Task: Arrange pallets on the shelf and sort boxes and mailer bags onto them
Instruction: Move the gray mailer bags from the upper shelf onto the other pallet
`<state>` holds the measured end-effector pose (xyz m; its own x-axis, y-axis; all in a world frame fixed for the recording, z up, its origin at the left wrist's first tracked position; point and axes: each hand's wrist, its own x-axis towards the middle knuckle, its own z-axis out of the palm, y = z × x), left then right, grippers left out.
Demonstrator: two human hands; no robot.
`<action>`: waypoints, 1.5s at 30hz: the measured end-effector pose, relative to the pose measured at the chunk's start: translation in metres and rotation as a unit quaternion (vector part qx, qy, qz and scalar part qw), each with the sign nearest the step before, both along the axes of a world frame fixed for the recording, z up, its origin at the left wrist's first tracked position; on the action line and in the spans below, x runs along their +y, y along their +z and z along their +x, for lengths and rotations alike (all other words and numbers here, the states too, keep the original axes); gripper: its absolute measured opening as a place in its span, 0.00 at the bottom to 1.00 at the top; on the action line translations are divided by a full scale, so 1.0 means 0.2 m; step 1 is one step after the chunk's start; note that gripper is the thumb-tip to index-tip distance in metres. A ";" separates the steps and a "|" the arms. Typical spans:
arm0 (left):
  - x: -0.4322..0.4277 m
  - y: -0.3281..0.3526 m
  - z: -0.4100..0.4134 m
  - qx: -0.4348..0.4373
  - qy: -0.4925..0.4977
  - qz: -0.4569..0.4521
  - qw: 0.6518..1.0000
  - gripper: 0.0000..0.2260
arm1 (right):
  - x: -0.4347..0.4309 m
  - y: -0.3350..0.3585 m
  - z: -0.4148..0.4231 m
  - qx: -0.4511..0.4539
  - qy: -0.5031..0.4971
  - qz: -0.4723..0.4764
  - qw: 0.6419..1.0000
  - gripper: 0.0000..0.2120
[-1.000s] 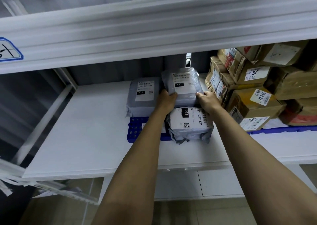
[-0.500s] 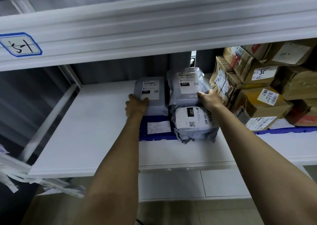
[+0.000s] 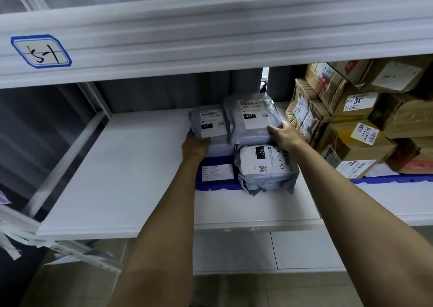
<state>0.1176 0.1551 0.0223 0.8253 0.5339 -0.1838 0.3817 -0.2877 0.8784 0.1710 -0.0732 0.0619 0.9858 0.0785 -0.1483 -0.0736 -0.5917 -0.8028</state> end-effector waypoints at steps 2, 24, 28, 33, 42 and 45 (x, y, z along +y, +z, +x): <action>0.00 0.01 0.00 -0.001 -0.004 0.009 1.000 0.24 | 0.00 -0.01 0.00 0.000 -0.010 -0.002 1.000 0.12; -0.44 0.22 0.12 -0.036 -0.169 0.112 0.979 0.15 | -0.06 -0.01 -0.06 -0.064 -0.050 0.002 0.997 0.15; -0.45 0.22 0.12 -0.035 -0.164 0.128 0.977 0.16 | -0.07 0.00 -0.08 -0.073 -0.038 -0.023 0.996 0.15; -0.51 0.18 -0.06 -0.141 -0.142 0.224 0.954 0.20 | -0.08 -0.01 -0.17 -0.137 -0.050 -0.030 0.989 0.21; -0.54 0.03 -0.38 -0.085 -0.323 0.440 0.834 0.46 | -0.16 -0.11 -0.40 -0.219 -0.024 -0.022 0.975 0.22; -0.55 0.03 -0.37 -0.075 -0.307 0.470 0.824 0.41 | -0.20 -0.15 -0.44 -0.206 0.011 -0.026 0.978 0.25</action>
